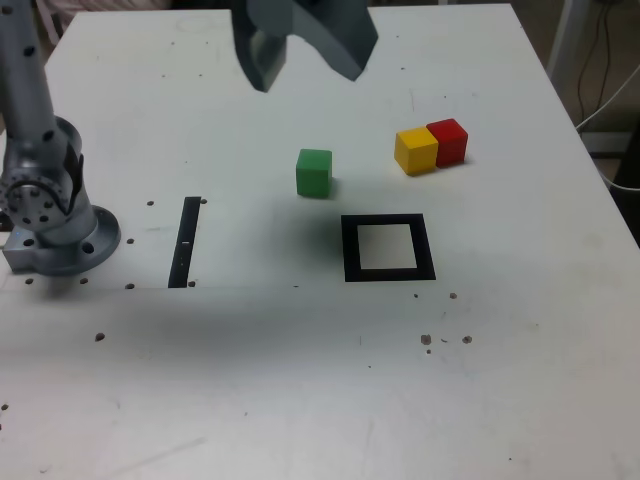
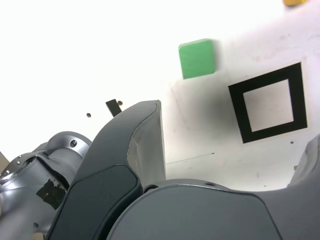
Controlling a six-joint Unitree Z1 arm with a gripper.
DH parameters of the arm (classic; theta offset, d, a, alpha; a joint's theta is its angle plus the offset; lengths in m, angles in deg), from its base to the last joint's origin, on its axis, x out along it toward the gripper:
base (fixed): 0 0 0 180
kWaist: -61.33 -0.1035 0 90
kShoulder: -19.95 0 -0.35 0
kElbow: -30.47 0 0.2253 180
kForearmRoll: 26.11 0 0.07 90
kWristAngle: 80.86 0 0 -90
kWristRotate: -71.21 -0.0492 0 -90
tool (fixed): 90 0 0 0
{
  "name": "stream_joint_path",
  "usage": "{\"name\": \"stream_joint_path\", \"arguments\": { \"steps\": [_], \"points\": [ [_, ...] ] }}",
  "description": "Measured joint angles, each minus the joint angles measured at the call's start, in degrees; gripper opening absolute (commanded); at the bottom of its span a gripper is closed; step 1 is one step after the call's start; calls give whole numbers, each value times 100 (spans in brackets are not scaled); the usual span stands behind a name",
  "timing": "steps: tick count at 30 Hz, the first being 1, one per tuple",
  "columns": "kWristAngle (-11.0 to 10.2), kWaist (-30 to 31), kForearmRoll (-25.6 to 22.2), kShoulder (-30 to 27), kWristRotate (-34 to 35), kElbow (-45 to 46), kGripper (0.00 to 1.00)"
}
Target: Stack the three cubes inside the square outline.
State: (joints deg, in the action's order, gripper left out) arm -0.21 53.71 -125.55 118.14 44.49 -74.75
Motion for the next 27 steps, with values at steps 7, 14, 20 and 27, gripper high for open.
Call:
{"name": "stream_joint_path", "arguments": {
  "steps": [7,14,20,27],
  "points": [
    [21,-490,44,631,-512,-797,99],
    [-69,-902,54,1203,-1016,-1719,100],
    [-135,-1047,-7,1629,-1344,-2109,100],
    [-167,-1156,-55,2185,-2019,-2878,100]
  ]
}}
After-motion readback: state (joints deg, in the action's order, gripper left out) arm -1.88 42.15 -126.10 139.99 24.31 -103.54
